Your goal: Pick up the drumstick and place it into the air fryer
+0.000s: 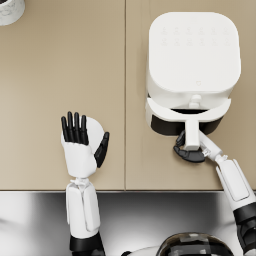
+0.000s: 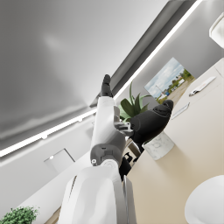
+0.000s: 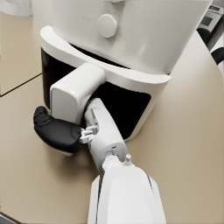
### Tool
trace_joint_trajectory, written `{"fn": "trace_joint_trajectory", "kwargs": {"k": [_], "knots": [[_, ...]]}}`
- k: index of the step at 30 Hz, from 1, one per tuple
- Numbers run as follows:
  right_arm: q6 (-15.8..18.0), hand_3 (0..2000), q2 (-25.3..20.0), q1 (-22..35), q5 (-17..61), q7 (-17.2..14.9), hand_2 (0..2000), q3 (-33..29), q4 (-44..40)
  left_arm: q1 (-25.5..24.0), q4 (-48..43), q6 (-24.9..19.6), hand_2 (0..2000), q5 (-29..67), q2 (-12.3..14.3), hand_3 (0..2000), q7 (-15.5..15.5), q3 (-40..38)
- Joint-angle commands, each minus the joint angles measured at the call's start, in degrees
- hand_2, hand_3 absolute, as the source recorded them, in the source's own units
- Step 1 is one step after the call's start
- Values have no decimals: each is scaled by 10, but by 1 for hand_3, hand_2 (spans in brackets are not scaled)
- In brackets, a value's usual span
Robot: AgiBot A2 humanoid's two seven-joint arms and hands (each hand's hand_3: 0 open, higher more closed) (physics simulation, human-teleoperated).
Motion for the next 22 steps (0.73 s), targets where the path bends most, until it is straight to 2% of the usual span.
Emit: {"fn": "trace_joint_trajectory", "kwargs": {"k": [1, 6, 7, 8, 9, 22], "knots": [[6, 2000, -91, 108, 0, -2, 2000, -44, -49, 9, 3, 0, 0, 0, -1, 0, 0, 7], [12, 2000, -124, 139, 1, -8, 2000, -80, -128, 15, 12, 0, 0, 0, -2, 0, 0, 20], [22, 2000, -127, 141, -1, -8, 2000, -83, -135, 15, 15, 0, 0, 0, -2, 0, 0, 20], [32, 2000, -122, 130, -1, -9, 2000, -90, -120, 16, 19, 0, 0, 0, -3, 0, 0, 19], [37, 2000, -80, 52, -2, -8, 2000, -78, -129, 7, 14, 0, 0, 0, -2, 0, 0, 17], [48, 2000, -90, 49, -4, -5, 2000, -95, -135, 8, 21, 0, 0, 0, -3, 0, 0, 19]]}}
